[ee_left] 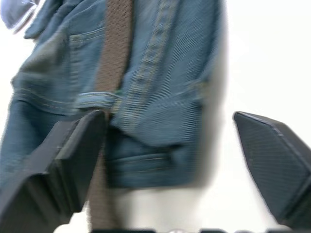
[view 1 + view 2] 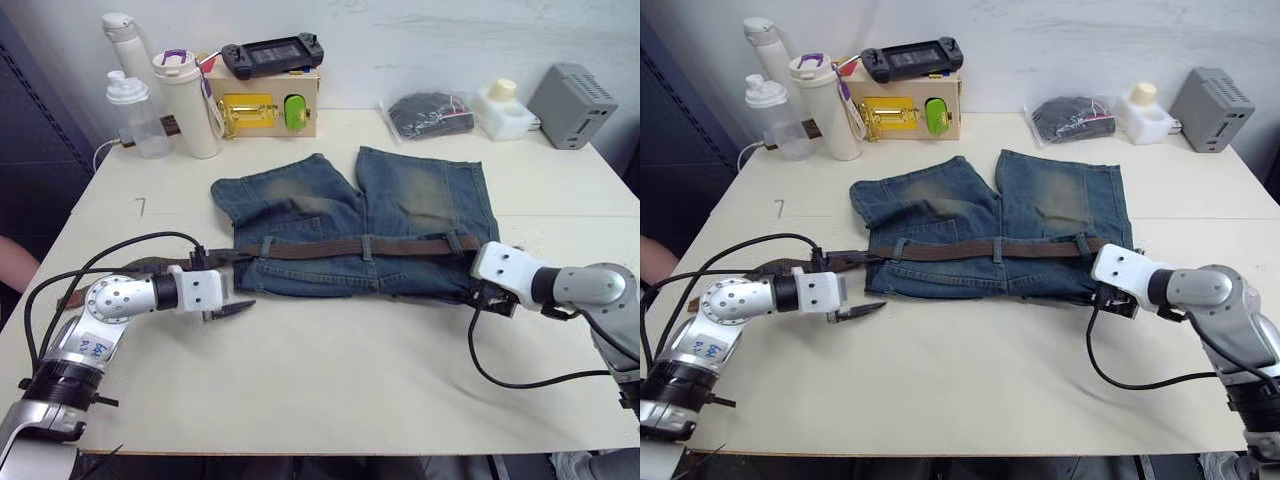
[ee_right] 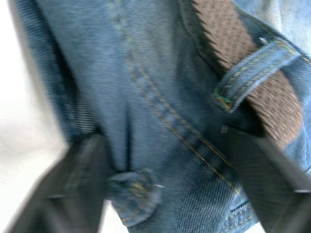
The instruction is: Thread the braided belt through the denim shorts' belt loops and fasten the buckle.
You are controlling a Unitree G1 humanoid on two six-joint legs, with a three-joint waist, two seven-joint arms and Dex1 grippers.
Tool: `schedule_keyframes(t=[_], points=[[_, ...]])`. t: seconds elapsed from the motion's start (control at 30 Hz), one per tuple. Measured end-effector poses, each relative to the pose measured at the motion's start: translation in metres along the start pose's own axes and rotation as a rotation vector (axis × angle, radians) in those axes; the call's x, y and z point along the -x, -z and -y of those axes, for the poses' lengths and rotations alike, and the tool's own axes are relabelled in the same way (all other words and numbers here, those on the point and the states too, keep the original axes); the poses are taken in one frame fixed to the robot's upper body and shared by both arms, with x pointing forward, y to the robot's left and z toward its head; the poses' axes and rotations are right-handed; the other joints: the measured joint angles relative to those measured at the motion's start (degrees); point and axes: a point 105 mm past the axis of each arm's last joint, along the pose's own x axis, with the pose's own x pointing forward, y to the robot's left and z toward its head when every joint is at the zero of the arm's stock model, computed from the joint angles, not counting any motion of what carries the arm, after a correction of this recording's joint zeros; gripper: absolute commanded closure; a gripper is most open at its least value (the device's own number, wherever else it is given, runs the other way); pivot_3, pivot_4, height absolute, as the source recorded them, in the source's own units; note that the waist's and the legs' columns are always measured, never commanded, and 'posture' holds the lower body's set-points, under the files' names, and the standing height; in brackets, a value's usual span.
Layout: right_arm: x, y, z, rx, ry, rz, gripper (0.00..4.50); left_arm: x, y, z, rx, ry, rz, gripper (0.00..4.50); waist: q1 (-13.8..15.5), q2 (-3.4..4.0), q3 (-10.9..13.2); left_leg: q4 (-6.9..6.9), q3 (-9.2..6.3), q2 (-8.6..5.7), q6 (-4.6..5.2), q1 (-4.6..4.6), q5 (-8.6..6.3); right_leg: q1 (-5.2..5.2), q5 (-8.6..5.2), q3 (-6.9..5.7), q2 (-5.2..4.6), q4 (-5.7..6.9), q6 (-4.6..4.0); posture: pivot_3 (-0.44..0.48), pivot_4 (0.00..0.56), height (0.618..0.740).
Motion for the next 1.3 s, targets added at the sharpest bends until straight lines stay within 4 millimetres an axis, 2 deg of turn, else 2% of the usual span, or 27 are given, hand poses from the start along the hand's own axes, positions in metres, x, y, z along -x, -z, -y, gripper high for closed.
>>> schedule_keyframes(t=[0.07, 0.13, 0.2, 0.27, 0.33, 0.4, 0.5, 0.57, 0.67, 0.8, 1.0, 1.07, 1.17, 1.2, 1.3], points=[[0.003, -0.001, -0.002, -0.061, -0.033, 0.024, 0.08, 0.001, -0.007, 0.006, 0.090, 0.021, 0.038, 0.00, 0.06, 0.05, 0.19, 0.05, -0.01, -0.01, 0.00, -0.07, 0.01, -0.02, 0.00, 0.00, 0.00, -0.02, 0.00, 0.000, 0.150, 0.645], [0.011, -0.012, 0.003, -0.154, -0.057, 0.094, 0.08, 0.007, -0.023, -0.007, 0.186, -0.024, 0.113, 0.00, 0.06, 0.15, 0.51, 0.15, -0.03, -0.01, -0.01, -0.21, 0.05, -0.08, 0.00, -0.01, 0.00, -0.05, 0.00, 0.000, 0.150, 0.645], [0.021, -0.032, 0.018, -0.205, -0.043, 0.181, 0.08, 0.018, -0.034, -0.025, 0.251, -0.075, 0.166, 0.00, -0.03, 0.38, 0.66, 0.14, -0.01, 0.00, -0.01, -0.24, 0.08, -0.09, 0.00, -0.02, 0.00, -0.11, 0.00, 0.000, 0.150, 0.645], [0.035, -0.058, 0.045, -0.258, -0.001, 0.277, 0.08, 0.026, -0.038, -0.042, 0.303, -0.102, 0.188, 0.00, -0.17, 0.61, 0.79, 0.06, 0.06, 0.01, -0.01, -0.23, 0.08, -0.10, 0.00, -0.05, -0.04, -0.19, 0.00, 0.000, 0.150, 0.645], [0.041, -0.068, 0.065, -0.314, 0.033, 0.308, 0.08, 0.029, -0.032, -0.052, 0.349, -0.116, 0.180, 0.00, -0.22, 0.61, 0.79, -0.03, 0.02, 0.02, -0.01, -0.20, 0.08, -0.09, 0.00, -0.11, -0.05, -0.19, 0.00, 0.000, 0.150, 0.645], [0.039, -0.068, 0.082, -0.397, 0.054, 0.308, 0.08, 0.029, -0.019, -0.058, 0.420, -0.124, 0.161, 0.00, -0.23, 0.61, 0.80, -0.04, 0.03, 0.02, -0.01, -0.21, 0.08, -0.10, 0.00, -0.11, -0.04, -0.19, 0.00, 0.000, 0.150, 0.645], [0.025, -0.066, 0.092, -0.502, 0.033, 0.290, 0.08, 0.026, -0.006, -0.064, 0.505, -0.127, 0.166, 0.00, -0.28, 0.61, 0.81, -0.02, 0.04, 0.01, -0.01, -0.21, 0.08, -0.11, 0.00, -0.09, -0.04, -0.18, 0.00, 0.000, 0.150, 0.645], [-0.001, -0.065, 0.091, -0.591, -0.029, 0.241, 0.08, 0.014, -0.012, -0.074, 0.514, -0.107, 0.213, 0.00, -0.47, 0.58, 0.85, 0.01, 0.03, 0.01, -0.02, -0.24, 0.08, -0.13, 0.01, -0.10, -0.05, -0.16, 0.00, 0.000, 0.150, 0.645], [-0.021, -0.057, 0.077, -0.647, -0.124, 0.175, 0.08, 0.007, -0.019, -0.076, 0.497, -0.088, 0.241, 0.00, -0.50, 0.58, 0.85, -0.08, 0.00, -0.03, -0.01, -0.25, 0.07, -0.18, 0.02, -0.06, -0.06, -0.09, 0.01, 0.000, 0.150, 0.645], [-0.028, -0.046, 0.065, -0.689, -0.187, 0.104, 0.08, 0.001, -0.017, -0.071, 0.517, -0.076, 0.245, 0.00, -0.84, 0.61, 0.87, -0.11, -0.03, -0.08, 0.00, -0.26, 0.06, -0.20, 0.02, -0.07, -0.08, -0.07, 0.02, 0.000, 0.150, 0.645], [-0.032, -0.028, 0.063, -0.701, -0.171, 0.027, 0.08, 0.001, -0.013, -0.061, 0.540, -0.067, 0.235, 0.00, -1.68, 0.61, 0.87, -0.09, -0.05, -0.08, 0.00, -0.26, 0.06, -0.20, 0.02, -0.08, -0.09, -0.03, 0.02, 0.000, 0.150, 0.645], [-0.032, -0.027, 0.063, -0.706, -0.173, 0.025, 0.58, 0.002, -0.014, -0.062, 0.536, -0.075, 0.237, 0.00, -1.70, 0.61, 0.87, -0.09, -0.05, -0.08, 0.00, -0.26, 0.06, -0.20, 0.02, -0.08, -0.09, -0.03, 0.02, 0.000, 0.150, 0.645], [-0.034, -0.030, 0.063, -0.706, -0.186, 0.037, 1.73, 0.004, -0.014, -0.064, 0.535, -0.088, 0.239, 0.00, -1.69, 0.61, 0.87, -0.08, -0.05, -0.08, 0.00, -0.26, 0.06, -0.20, 0.02, -0.08, -0.10, -0.03, 0.02, 0.000, 0.150, 0.645], [-0.034, -0.032, 0.063, -0.703, -0.191, 0.045, 2.30, 0.005, -0.014, -0.064, 0.535, -0.091, 0.240, 0.00, -1.70, 0.61, 0.87, -0.08, -0.05, -0.08, 0.00, -0.26, 0.06, -0.20, 0.02, -0.08, -0.10, -0.03, 0.02, 0.000, 0.150, 0.645], [-0.033, -0.037, 0.063, -0.695, -0.207, 0.061, 3.62, 0.003, -0.013, -0.064, 0.554, -0.088, 0.243, 0.00, -1.61, 0.61, 0.87, -0.08, -0.08, -0.11, 0.00, -0.26, 0.06, -0.19, 0.02, -0.07, -0.10, -0.03, 0.02, 0.000, 0.150, 0.645]])
